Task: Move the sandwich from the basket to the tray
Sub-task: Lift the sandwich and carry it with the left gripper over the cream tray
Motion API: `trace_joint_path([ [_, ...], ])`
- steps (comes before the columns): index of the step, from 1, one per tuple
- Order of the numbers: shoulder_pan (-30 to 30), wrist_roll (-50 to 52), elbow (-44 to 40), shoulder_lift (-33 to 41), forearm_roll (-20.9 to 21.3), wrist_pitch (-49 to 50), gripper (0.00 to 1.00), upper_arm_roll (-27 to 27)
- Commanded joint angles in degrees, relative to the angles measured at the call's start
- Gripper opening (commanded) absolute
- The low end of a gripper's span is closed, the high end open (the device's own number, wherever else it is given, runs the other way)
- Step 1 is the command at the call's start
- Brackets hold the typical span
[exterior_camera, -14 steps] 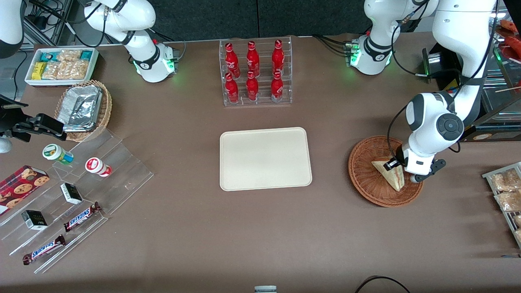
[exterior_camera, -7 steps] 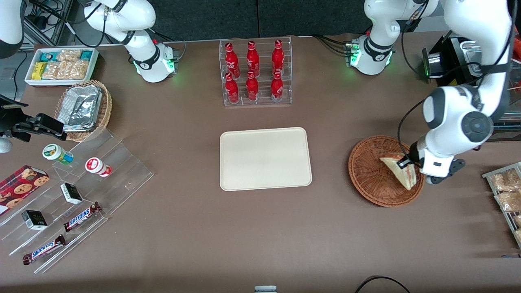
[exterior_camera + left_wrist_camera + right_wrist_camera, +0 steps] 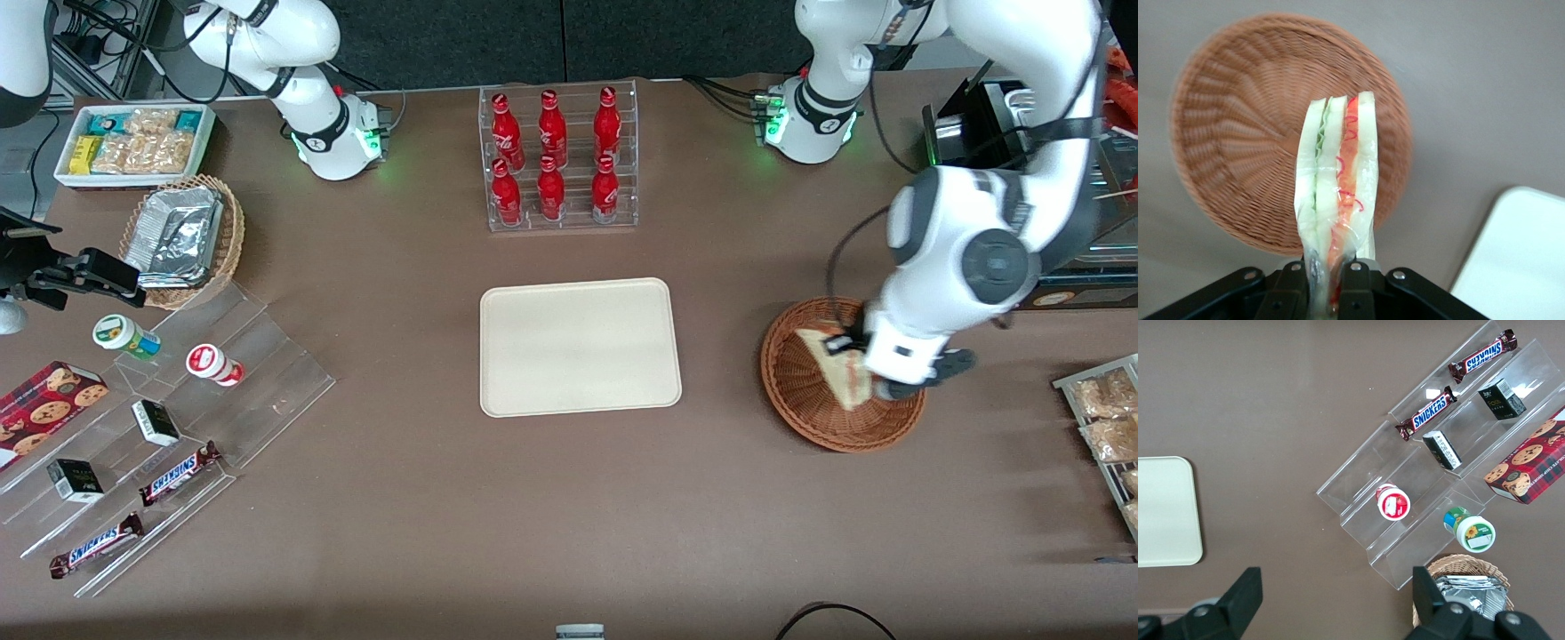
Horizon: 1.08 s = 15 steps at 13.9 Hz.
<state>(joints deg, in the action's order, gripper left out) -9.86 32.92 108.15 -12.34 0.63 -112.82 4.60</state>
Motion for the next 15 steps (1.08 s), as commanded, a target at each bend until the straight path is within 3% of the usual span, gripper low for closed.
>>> trace_joint_path([
  [1,-6.28,0.04,-1.89,-1.28,0.61,0.84,0.00,-0.38],
  [6,-17.63,1.36,-10.66,-10.57,0.61,1.19,0.00,-0.38],
  [15,-28.18,13.31,-27.19,-25.44,0.25,0.58,0.00,-0.38],
])
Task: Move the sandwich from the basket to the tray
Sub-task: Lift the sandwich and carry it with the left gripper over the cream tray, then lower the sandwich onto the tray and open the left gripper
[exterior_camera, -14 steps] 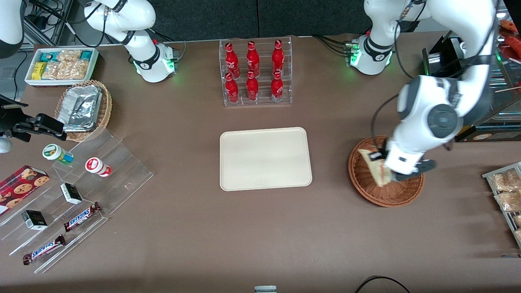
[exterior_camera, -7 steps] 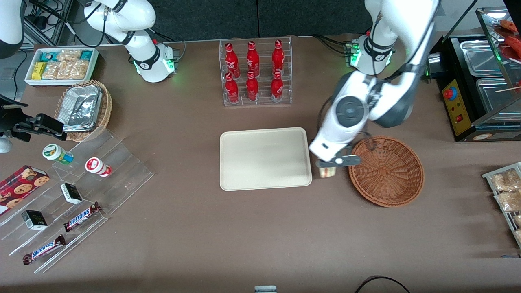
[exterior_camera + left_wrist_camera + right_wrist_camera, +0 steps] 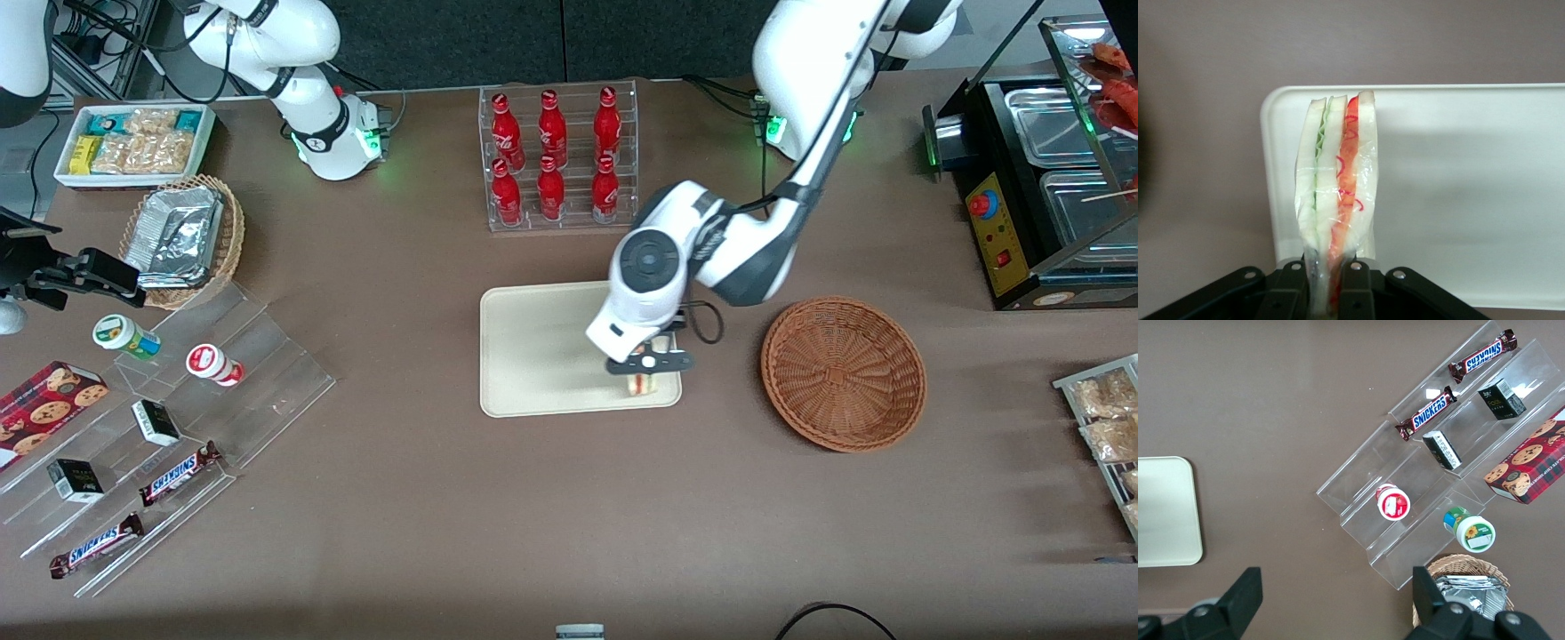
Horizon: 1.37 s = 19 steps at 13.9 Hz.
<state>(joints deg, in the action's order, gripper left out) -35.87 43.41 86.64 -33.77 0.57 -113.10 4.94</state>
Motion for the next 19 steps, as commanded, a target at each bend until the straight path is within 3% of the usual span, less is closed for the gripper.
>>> trace_joint_path([
  [1,-2.79,3.34,-6.74,-5.07,0.23,0.60,0.00,-0.72],
  [15,-7.63,5.28,-8.59,-10.53,0.58,-4.32,0.00,-0.81],
  [16,-7.63,5.28,-8.59,-10.62,0.58,-4.32,0.16,-0.81],
  [17,-7.63,5.37,-8.59,-10.70,0.58,-4.32,0.48,-0.81],
  [18,-7.63,5.19,-8.59,-10.79,0.58,-4.32,0.98,-0.81],
  [19,-7.63,5.11,-8.51,-10.79,0.58,-4.32,1.00,-0.81],
])
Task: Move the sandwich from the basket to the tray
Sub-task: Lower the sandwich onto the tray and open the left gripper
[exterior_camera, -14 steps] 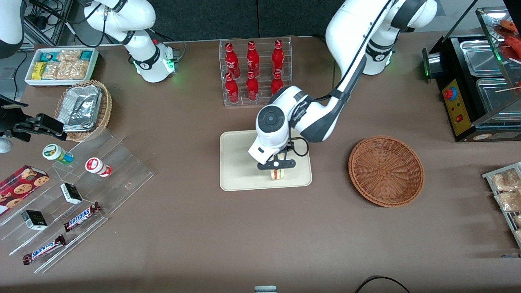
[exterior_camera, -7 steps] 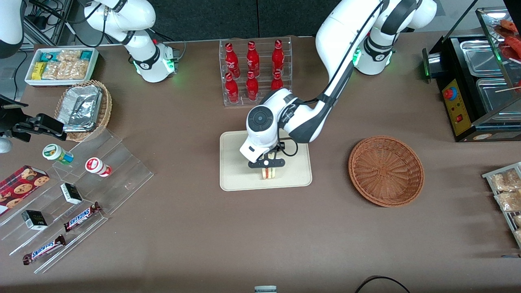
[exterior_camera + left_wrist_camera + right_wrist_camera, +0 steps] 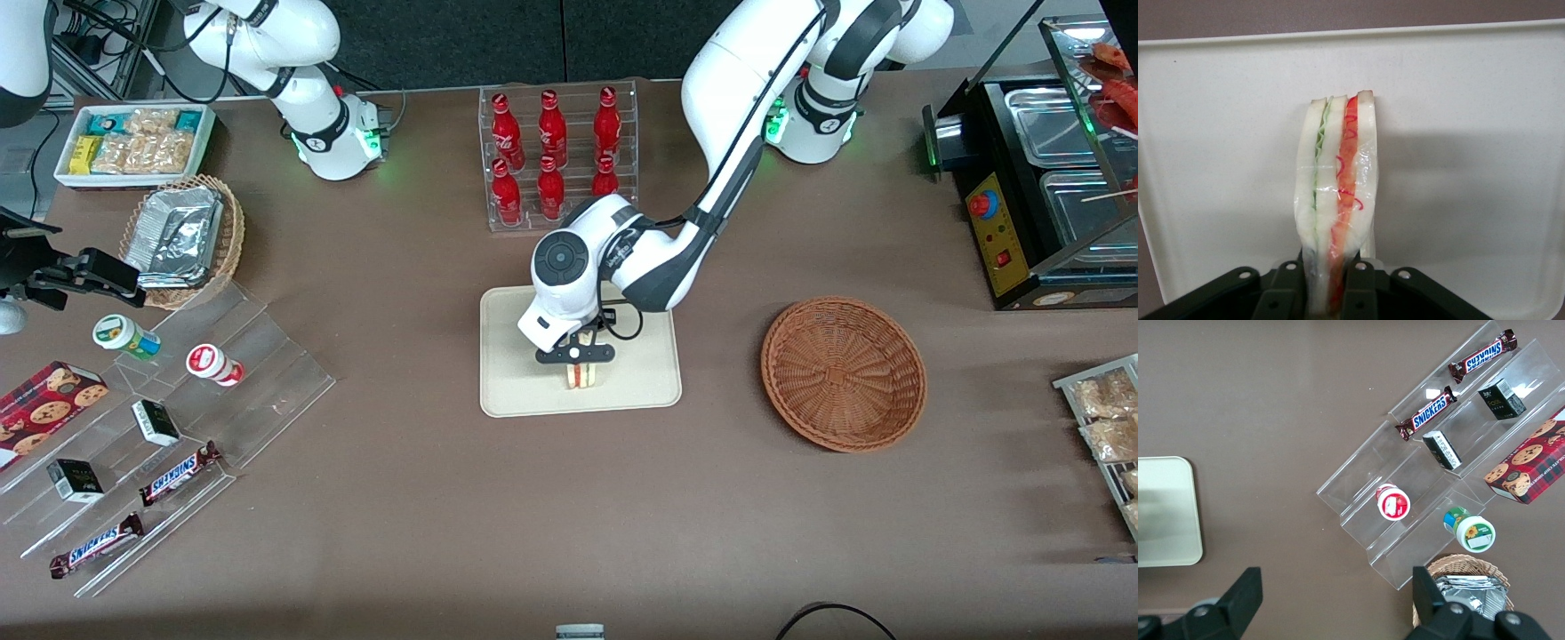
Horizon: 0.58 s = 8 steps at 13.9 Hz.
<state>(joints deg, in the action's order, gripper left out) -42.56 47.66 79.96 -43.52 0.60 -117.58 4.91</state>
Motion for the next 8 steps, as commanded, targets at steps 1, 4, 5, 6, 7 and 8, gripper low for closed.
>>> trace_joint_path([
  [1,-0.94,0.77,-1.83,-1.13,0.55,0.07,1.00,-0.78],
  [4,-0.86,0.33,-1.91,-1.04,0.55,0.16,1.00,-0.87],
  [5,-0.86,0.24,-2.00,-1.04,0.55,0.16,1.00,-0.87],
  [6,-0.68,0.24,-2.09,-0.87,0.46,0.16,1.00,-0.87],
  [7,-0.68,0.16,-2.18,-0.69,0.54,0.16,1.00,-0.95],
  [8,-0.68,0.07,-2.18,-0.43,0.63,0.16,1.00,-1.13],
])
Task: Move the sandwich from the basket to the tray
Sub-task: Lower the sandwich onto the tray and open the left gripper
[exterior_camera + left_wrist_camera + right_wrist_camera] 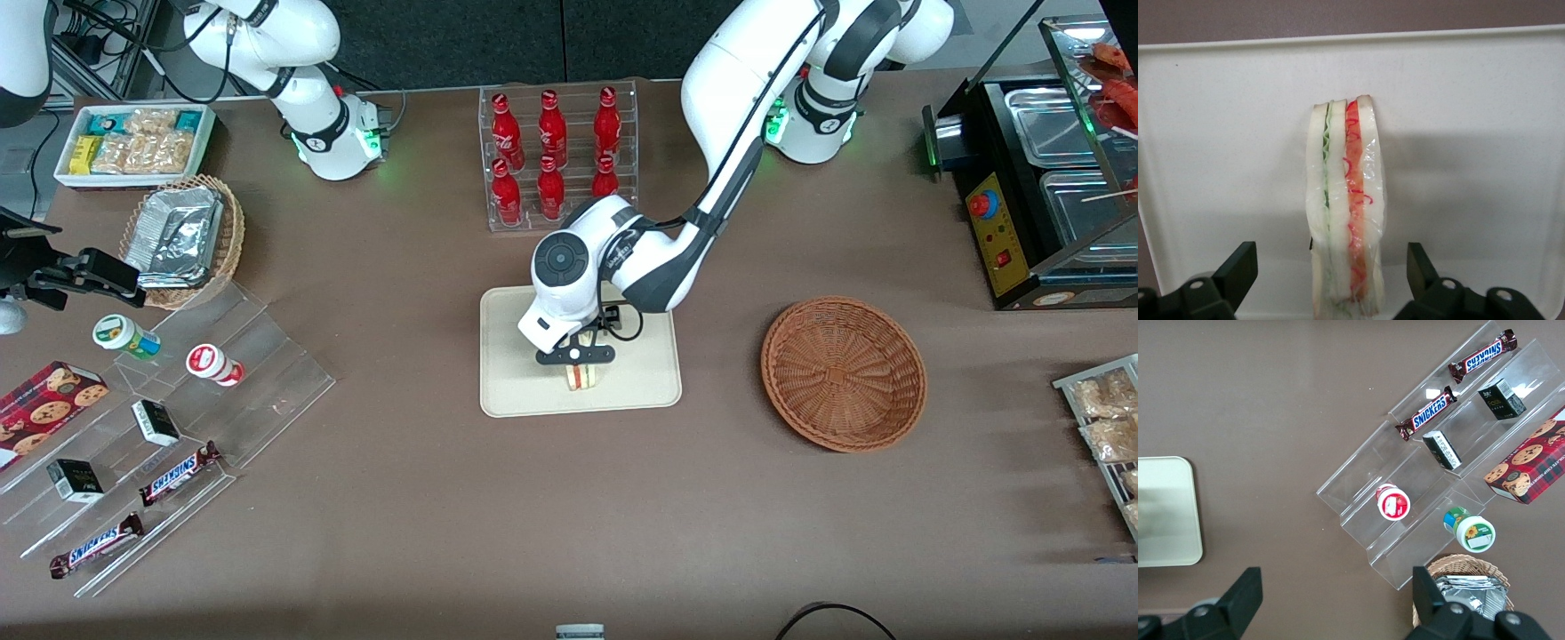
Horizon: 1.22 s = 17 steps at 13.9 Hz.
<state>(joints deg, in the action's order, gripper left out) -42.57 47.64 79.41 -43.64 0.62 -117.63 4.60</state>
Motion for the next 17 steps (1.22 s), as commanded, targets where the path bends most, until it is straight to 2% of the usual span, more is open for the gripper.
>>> trace_joint_path([
  [1,-0.41,-0.78,-1.62,0.04,0.61,0.38,1.00,-0.91],
  [6,-0.23,-4.13,-1.72,3.02,0.79,1.00,1.00,-3.10],
  [10,-0.15,-2.46,-1.28,7.85,0.35,6.62,1.00,-6.79],
  [17,-0.06,-11.75,4.60,16.29,-6.15,6.71,1.00,-20.13],
])
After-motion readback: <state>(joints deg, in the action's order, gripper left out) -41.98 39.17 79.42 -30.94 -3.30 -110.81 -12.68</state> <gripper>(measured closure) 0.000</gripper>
